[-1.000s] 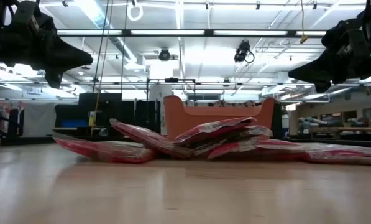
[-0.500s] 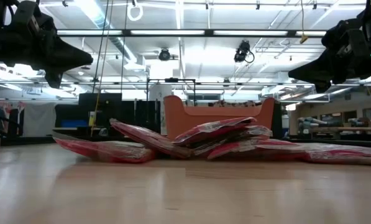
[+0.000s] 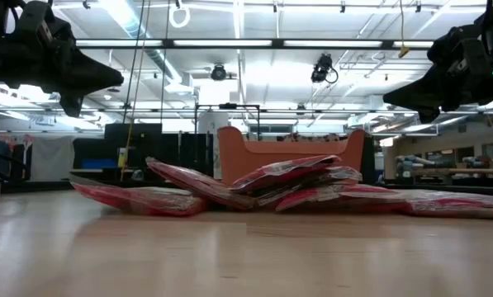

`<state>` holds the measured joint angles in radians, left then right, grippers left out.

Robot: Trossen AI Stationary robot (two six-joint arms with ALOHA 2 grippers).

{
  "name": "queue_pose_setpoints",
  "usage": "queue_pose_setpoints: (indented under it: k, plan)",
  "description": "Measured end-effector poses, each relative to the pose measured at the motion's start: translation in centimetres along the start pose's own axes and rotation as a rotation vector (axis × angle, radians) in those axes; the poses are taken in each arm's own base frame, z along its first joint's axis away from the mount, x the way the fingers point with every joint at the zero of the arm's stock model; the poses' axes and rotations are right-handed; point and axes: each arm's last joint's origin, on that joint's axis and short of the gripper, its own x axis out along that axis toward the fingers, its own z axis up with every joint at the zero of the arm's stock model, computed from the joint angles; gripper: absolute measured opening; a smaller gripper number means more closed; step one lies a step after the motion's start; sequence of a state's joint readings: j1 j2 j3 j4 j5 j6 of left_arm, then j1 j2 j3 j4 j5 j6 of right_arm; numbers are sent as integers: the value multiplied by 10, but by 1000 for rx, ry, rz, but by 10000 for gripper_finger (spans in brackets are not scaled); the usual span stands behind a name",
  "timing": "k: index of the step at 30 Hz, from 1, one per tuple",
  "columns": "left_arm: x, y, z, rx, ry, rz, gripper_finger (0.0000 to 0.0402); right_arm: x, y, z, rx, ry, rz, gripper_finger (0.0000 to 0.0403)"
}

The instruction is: Sort popcorn bags into baskets

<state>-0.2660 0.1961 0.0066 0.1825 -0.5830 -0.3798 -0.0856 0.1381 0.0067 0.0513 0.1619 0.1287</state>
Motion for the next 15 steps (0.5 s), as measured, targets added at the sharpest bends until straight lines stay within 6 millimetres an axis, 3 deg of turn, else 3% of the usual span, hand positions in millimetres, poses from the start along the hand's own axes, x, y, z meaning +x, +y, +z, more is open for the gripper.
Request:
queue_pose_setpoints:
  k: [15]
  plan:
    - [0,-3,1,-133,23,-95,36,0,0,0,0,0,0,17]
